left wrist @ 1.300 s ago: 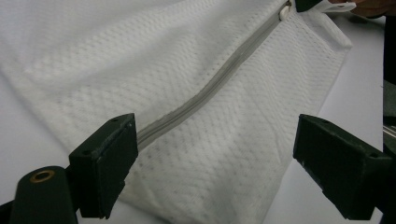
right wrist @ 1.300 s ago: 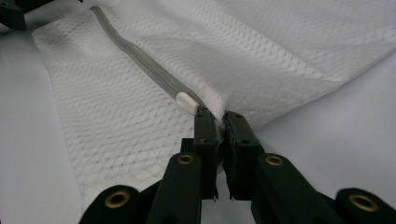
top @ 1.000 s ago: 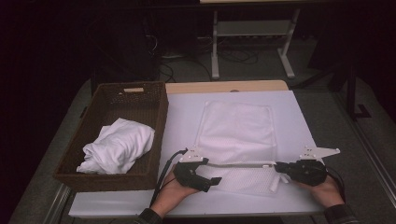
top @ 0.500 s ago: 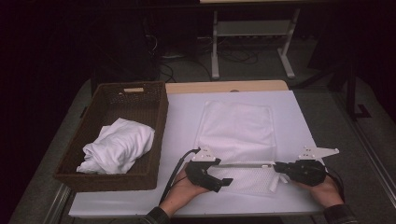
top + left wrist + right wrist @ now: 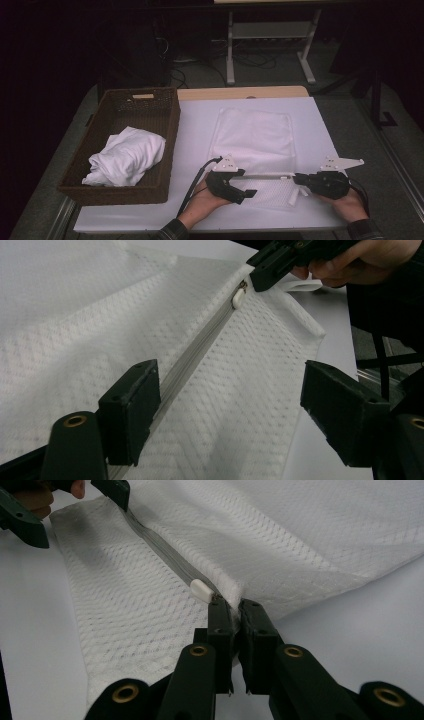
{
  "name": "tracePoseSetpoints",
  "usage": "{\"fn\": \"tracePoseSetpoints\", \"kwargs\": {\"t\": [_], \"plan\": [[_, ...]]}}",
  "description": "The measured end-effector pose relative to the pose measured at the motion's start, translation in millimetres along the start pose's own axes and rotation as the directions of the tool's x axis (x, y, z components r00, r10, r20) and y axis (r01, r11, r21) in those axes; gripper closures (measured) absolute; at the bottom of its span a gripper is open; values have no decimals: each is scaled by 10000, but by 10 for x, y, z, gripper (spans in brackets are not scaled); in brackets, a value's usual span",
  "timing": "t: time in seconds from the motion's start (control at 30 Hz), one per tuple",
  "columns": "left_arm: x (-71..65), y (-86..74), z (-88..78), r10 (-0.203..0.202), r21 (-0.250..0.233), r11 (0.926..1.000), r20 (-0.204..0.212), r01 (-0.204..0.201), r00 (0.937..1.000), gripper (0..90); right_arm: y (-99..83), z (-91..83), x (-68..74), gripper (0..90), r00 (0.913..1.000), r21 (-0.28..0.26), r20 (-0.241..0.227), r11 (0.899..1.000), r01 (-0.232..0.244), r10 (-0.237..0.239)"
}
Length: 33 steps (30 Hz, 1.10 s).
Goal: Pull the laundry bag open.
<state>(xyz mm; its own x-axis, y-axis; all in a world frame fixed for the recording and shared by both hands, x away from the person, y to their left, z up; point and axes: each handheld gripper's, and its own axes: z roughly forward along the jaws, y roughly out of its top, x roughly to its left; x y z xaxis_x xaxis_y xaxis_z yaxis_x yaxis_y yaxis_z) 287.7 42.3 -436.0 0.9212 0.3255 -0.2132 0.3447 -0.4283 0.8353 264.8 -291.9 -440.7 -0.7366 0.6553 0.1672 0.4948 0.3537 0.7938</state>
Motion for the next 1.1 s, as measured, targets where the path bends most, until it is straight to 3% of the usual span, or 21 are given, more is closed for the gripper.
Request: {"fn": "tracePoseSetpoints", "kwargs": {"t": [0.37, 1.1], "plan": [[-66, 73, 139, 409, -44, 9992, 299, -408, 9987, 368, 42, -7, 66, 837, 9995, -240, -264, 9996, 136, -143], [-140, 213, 411, 762, -31, 9971, 584, -762, 9954, 658, 64, -15, 116, 837, 9985, -370, -451, 9989, 277, -294]]}}
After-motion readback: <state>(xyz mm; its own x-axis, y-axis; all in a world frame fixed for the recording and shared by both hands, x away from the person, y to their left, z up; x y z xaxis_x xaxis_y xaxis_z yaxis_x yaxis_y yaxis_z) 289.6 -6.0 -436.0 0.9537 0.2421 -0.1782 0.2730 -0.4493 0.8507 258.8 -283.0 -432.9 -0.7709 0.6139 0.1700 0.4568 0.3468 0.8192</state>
